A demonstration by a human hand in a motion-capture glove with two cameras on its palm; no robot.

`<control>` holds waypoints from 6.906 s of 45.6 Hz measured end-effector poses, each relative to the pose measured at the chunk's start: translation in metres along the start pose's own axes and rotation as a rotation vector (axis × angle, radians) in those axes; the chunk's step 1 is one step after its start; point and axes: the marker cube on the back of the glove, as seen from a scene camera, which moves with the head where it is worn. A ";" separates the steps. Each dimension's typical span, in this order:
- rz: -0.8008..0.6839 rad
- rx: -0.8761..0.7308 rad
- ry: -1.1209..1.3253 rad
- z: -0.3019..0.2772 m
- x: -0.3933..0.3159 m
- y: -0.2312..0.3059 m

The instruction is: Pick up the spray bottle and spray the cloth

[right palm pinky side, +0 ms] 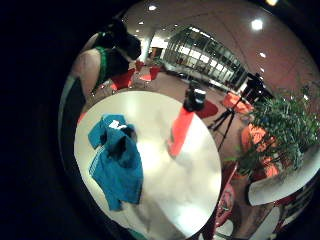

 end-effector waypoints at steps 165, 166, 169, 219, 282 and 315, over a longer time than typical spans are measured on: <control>0.473 -0.327 -0.581 0.122 0.115 -0.108; 0.432 -0.364 -0.554 0.116 0.107 -0.111; 0.317 -0.487 -0.452 0.102 0.085 -0.120; 0.178 -1.233 0.123 0.096 -0.002 -0.126; 0.268 -0.117 -1.149 0.134 -0.204 -0.199; 0.446 -0.138 -1.118 0.280 -0.286 -0.168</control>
